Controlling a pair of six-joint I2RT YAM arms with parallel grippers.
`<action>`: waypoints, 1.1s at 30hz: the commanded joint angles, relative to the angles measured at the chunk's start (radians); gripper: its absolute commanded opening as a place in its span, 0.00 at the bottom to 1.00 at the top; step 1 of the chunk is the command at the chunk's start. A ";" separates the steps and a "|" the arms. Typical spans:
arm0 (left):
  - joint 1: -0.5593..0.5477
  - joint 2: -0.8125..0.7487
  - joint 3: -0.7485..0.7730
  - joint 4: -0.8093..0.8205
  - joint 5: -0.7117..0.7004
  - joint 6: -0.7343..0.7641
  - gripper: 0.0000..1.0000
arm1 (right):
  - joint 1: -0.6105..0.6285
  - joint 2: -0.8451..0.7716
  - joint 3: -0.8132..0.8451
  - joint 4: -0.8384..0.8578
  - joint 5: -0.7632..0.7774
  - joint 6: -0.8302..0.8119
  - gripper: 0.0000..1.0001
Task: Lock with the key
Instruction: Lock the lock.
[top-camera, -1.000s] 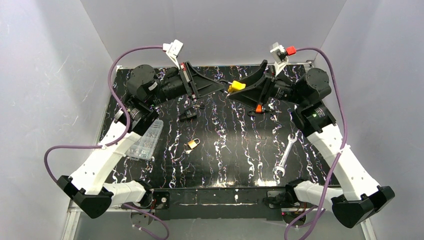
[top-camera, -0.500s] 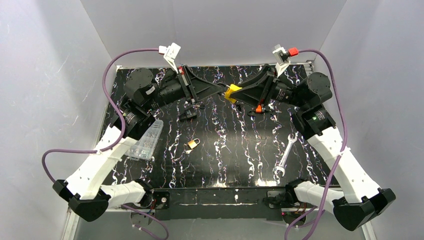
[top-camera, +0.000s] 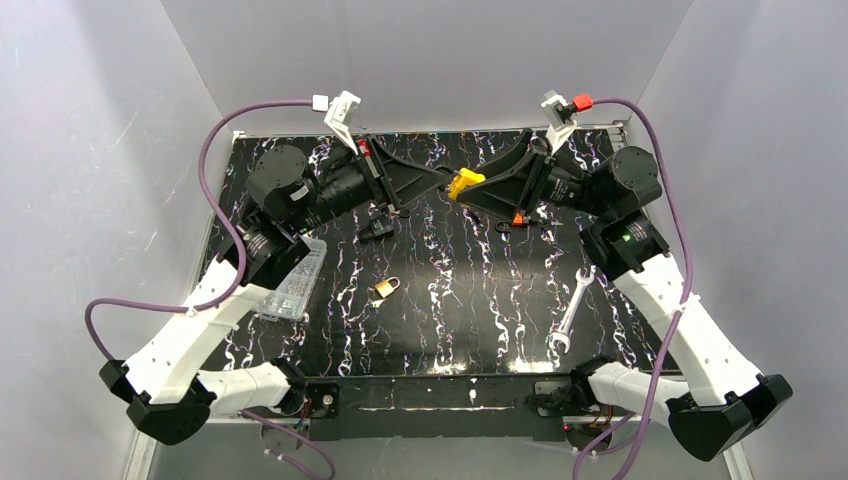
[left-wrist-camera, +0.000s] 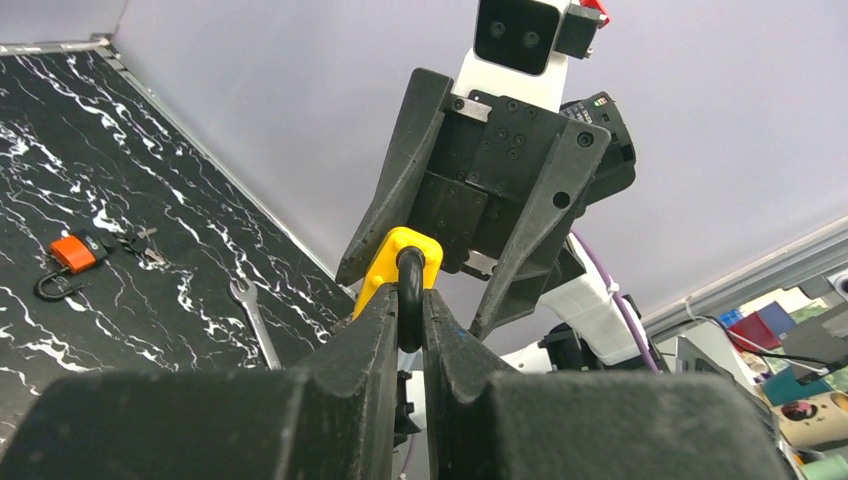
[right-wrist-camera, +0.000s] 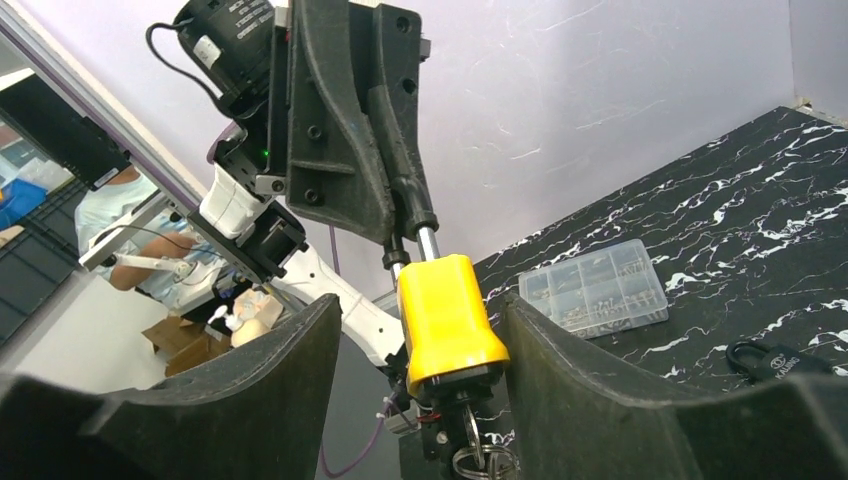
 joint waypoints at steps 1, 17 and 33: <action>-0.038 -0.042 0.039 0.037 -0.116 0.065 0.00 | 0.027 -0.034 -0.001 0.057 0.056 -0.004 0.65; -0.063 -0.071 -0.005 0.148 -0.169 -0.009 0.00 | 0.042 -0.086 -0.124 0.216 0.157 0.032 0.65; -0.063 -0.091 -0.075 0.202 -0.188 -0.044 0.00 | 0.043 -0.075 -0.105 0.269 0.168 0.080 0.50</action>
